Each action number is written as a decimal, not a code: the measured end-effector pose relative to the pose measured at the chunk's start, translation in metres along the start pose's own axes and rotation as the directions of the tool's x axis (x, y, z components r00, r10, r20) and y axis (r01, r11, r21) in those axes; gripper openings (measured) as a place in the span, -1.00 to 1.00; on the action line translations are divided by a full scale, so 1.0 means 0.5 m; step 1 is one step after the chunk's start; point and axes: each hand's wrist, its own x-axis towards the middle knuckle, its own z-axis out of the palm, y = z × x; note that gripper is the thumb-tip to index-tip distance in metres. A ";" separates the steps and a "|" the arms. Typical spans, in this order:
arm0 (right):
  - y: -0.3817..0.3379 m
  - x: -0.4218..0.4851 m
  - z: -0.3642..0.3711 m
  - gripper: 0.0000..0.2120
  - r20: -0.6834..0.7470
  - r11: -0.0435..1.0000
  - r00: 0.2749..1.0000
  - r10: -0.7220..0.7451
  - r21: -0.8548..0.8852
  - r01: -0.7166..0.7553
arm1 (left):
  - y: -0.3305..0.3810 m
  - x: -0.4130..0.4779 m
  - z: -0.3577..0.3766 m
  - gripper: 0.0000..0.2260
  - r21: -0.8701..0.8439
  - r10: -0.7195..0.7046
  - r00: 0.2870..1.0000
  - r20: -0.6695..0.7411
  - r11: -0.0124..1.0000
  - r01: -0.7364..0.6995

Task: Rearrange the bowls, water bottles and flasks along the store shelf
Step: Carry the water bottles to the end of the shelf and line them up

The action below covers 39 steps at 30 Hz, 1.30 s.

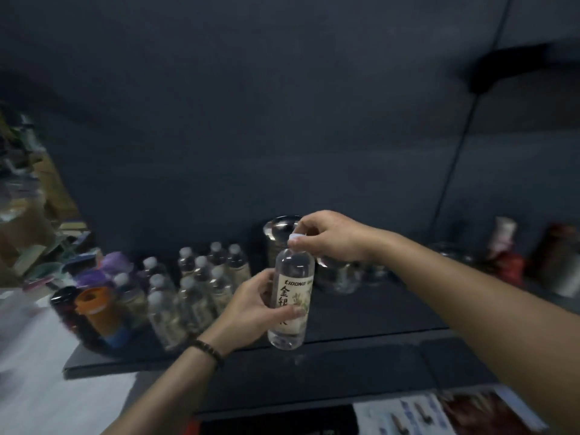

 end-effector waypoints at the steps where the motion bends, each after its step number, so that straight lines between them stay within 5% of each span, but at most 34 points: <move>1: 0.044 -0.045 -0.032 -0.70 -0.030 0.999 0.999 0.033 0.023 -0.033 | 0.026 0.008 0.056 -0.48 0.002 -0.005 1.000 0.022 1.000 0.005; 17: 0.509 -0.668 -0.403 -0.76 -0.389 0.921 0.841 0.376 0.060 -0.384 | 0.330 0.132 0.841 -0.48 -0.083 0.108 0.911 0.399 0.993 -0.081; 26: 0.721 -0.764 -0.532 -0.78 -0.437 0.823 0.728 0.527 0.049 -0.566 | 0.360 0.310 1.126 -0.43 -0.160 0.186 0.809 0.558 0.980 -0.115; 31: 0.812 -0.783 -0.628 -0.62 -0.422 0.731 0.689 0.589 -0.085 -0.677 | 0.381 0.418 1.270 -0.41 -0.206 0.204 0.748 0.632 0.974 -0.092; 39: 1.028 -0.861 -0.758 -0.59 -0.411 0.687 0.649 0.640 -0.072 -0.723 | 0.446 0.530 1.481 -0.45 -0.129 0.198 0.720 0.666 0.980 -0.150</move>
